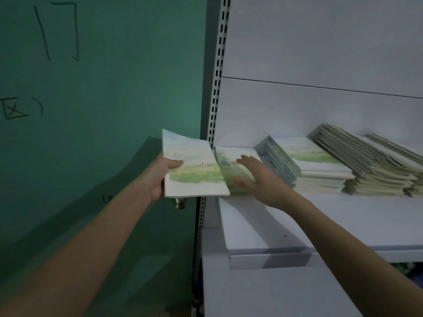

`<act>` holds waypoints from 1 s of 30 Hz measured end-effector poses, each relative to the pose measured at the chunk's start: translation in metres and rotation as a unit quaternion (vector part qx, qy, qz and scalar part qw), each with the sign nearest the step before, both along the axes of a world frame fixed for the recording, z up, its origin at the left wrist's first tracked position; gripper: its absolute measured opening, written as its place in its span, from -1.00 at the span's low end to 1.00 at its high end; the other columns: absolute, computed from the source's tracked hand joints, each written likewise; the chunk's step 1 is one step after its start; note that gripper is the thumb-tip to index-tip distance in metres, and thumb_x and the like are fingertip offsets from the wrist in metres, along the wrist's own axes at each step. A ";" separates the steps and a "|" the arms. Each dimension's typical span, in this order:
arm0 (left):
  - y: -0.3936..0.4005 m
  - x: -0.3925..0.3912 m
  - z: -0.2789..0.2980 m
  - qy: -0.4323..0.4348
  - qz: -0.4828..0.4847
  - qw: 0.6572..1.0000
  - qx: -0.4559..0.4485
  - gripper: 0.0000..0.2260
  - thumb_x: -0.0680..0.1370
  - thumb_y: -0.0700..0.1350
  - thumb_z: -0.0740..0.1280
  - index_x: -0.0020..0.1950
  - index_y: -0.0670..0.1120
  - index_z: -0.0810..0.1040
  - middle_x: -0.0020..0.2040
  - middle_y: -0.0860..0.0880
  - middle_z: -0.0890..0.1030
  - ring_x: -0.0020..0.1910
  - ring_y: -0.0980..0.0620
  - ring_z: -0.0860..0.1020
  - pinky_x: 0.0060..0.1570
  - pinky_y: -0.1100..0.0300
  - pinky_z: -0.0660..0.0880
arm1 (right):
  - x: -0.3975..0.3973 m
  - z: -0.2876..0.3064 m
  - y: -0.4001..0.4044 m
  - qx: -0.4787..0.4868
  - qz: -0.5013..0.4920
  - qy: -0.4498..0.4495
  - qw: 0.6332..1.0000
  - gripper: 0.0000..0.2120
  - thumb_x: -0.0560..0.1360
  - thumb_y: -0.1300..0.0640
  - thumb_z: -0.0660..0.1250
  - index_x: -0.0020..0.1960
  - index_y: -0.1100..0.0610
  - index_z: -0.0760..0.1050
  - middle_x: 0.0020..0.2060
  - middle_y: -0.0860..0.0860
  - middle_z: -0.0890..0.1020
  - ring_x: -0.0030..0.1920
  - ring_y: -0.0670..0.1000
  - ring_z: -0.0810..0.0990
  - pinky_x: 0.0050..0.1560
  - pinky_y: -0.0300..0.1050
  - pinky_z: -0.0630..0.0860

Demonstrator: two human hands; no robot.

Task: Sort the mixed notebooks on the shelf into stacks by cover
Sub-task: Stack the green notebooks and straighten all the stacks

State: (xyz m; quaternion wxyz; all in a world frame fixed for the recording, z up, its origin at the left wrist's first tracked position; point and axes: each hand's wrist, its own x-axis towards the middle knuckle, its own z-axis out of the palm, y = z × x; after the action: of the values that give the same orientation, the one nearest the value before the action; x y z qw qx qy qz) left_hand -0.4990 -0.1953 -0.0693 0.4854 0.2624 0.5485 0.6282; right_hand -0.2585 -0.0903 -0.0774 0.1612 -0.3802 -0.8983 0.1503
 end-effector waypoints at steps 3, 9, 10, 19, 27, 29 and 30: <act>-0.006 -0.016 -0.004 -0.003 -0.003 1.000 -0.002 -0.60 0.58 -0.33 0.22 0.36 0.00 0.39 0.13 -0.11 0.63 -0.11 -0.11 0.66 -0.39 0.05 0.61 | 0.000 -0.015 0.002 0.011 0.002 -0.094 0.996 -0.15 0.41 -0.48 0.11 0.57 -0.12 0.02 0.56 -0.14 0.03 0.56 -0.07 -0.04 0.54 0.09 -0.07; -0.013 -0.024 -0.018 0.020 -0.027 0.999 -0.019 -0.62 0.58 -0.28 0.24 0.36 0.01 0.37 0.15 -0.14 0.62 -0.11 -0.14 0.67 -0.34 -0.02 0.61 | -0.002 -0.014 -0.009 0.042 -0.044 -0.018 0.998 -0.39 0.47 -0.26 0.34 0.46 -0.09 0.35 0.42 -0.10 0.42 0.38 -0.01 0.39 0.31 -0.13 0.27; -0.013 -0.024 -0.019 0.024 -0.031 0.999 -0.022 -0.62 0.59 -0.27 0.24 0.37 0.01 0.37 0.14 -0.14 0.63 -0.10 -0.14 0.67 -0.32 -0.03 0.62 | -0.002 -0.014 -0.011 0.015 -0.051 0.019 0.998 -0.45 0.49 -0.23 0.32 0.43 -0.10 0.39 0.37 -0.07 0.48 0.33 0.01 0.45 0.24 -0.17 0.32; -0.011 0.007 -0.010 0.005 -0.112 0.994 -0.001 -0.45 0.42 0.28 0.34 0.31 0.00 0.49 0.02 -0.14 0.69 -0.13 -0.11 0.70 -0.33 0.09 0.59 | -0.036 0.014 -0.085 -0.011 0.019 0.184 0.983 -0.60 0.61 -0.10 0.14 0.42 -0.07 0.41 0.13 -0.09 0.63 0.01 -0.09 0.61 -0.02 -0.26 0.57; -0.016 0.005 -0.011 -0.013 -0.058 0.998 0.000 -0.61 0.52 -0.17 0.38 0.34 -0.06 0.44 0.11 -0.17 0.67 -0.02 -0.18 0.68 -0.25 -0.03 0.63 | -0.030 0.004 -0.076 -0.066 0.140 0.036 0.987 -0.58 0.61 -0.14 0.15 0.45 -0.14 0.35 0.46 -0.20 0.32 0.40 -0.28 0.21 0.43 -0.24 0.11; -0.020 0.008 -0.015 0.000 -0.040 0.999 -0.009 -0.53 0.47 -0.27 0.41 0.35 -0.07 0.43 0.15 -0.20 0.65 -0.01 -0.21 0.67 -0.12 -0.16 0.62 | -0.031 0.001 -0.073 -0.076 0.173 0.019 0.982 -0.58 0.62 -0.13 0.15 0.46 -0.13 0.35 0.48 -0.21 0.29 0.44 -0.26 0.17 0.39 -0.27 0.08; -0.022 0.010 -0.015 0.006 -0.029 1.000 -0.006 -0.53 0.46 -0.29 0.40 0.35 -0.08 0.43 0.14 -0.21 0.65 -0.03 -0.20 0.67 -0.07 -0.19 0.61 | -0.029 0.003 -0.071 -0.100 0.171 0.055 0.979 -0.61 0.62 -0.12 0.16 0.43 -0.12 0.40 0.44 -0.22 0.36 0.42 -0.24 0.25 0.37 -0.26 0.15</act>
State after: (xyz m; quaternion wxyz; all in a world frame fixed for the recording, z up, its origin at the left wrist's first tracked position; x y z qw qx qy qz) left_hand -0.4886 -0.2171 -0.0847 0.5021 0.2787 0.5473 0.6088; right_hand -0.2874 -0.1610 -0.0740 0.1431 -0.2262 -0.9203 0.2852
